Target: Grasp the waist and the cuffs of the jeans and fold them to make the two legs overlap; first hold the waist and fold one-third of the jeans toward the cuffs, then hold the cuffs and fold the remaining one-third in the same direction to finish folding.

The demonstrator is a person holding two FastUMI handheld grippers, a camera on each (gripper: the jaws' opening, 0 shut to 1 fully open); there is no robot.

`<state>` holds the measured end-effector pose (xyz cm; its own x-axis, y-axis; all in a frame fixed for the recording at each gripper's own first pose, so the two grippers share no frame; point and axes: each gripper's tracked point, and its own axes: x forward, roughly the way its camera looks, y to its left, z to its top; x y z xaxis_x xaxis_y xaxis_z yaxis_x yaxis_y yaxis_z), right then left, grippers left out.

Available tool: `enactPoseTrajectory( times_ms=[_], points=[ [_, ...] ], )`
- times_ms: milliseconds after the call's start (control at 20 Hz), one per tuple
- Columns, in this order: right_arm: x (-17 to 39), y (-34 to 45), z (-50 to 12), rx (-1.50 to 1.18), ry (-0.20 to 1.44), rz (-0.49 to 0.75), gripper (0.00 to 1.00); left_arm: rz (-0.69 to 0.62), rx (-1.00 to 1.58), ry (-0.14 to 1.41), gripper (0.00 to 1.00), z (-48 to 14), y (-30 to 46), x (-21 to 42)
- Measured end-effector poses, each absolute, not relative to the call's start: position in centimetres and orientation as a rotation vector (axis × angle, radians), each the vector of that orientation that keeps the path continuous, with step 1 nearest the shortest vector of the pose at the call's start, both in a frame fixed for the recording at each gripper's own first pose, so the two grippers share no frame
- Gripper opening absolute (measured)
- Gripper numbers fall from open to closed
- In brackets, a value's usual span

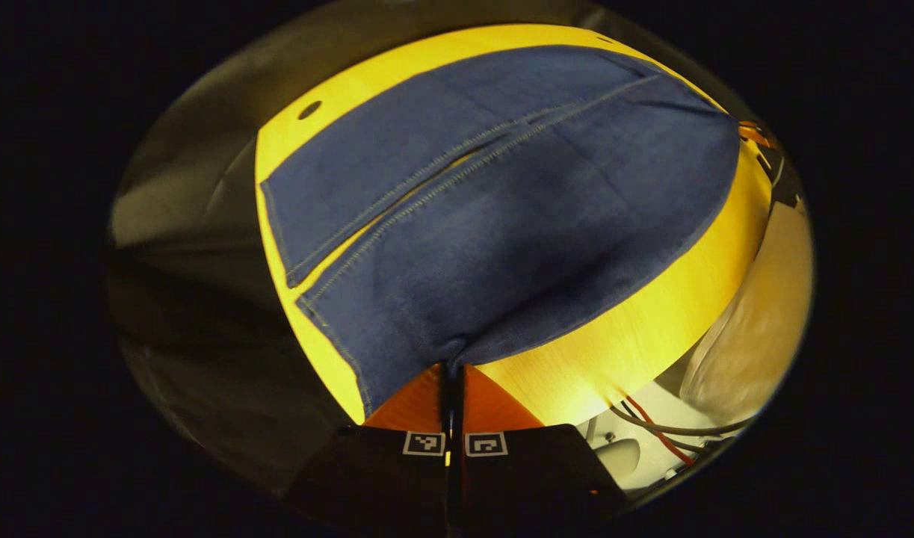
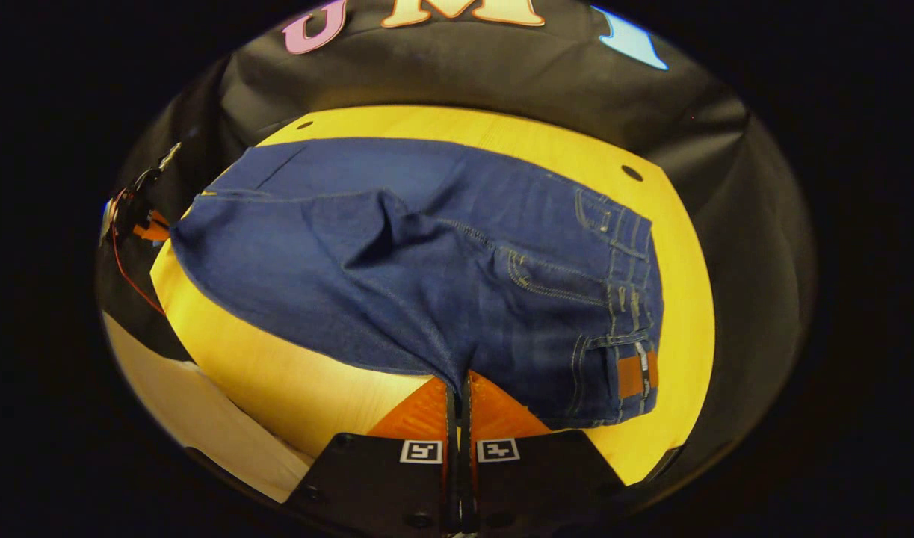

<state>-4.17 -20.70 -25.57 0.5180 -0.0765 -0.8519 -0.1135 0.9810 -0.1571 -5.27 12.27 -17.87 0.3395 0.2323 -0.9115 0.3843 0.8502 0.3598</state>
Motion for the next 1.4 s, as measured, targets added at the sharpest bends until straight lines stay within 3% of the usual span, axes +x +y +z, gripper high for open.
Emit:
enactPoseTrajectory(
  times_ms=[400, 750, 1100, 1400],
  points=[
    [1.4, -20.2, -18.4, -0.177, 0.843, -0.040, 0.03, 0.079, 0.398, 1.029, 0.00, -9.3, 11.3, 0.6],
    [13.5, -20.5, -15.5, -0.201, 0.715, -0.037, 0.02, 0.221, 0.446, 0.844, 0.00, -6.9, 12.7, 10.7],
    [22.8, -21.5, -21.4, -0.117, 0.749, -0.025, 0.03, 0.309, 0.385, 0.815, 0.00, -10.6, 14.9, 20.0],
    [25.5, -22.4, -26.3, -0.049, 0.813, -0.020, 0.02, 0.316, 0.409, 0.834, 0.00, -13.3, 8.7, 22.2]
  ],
)
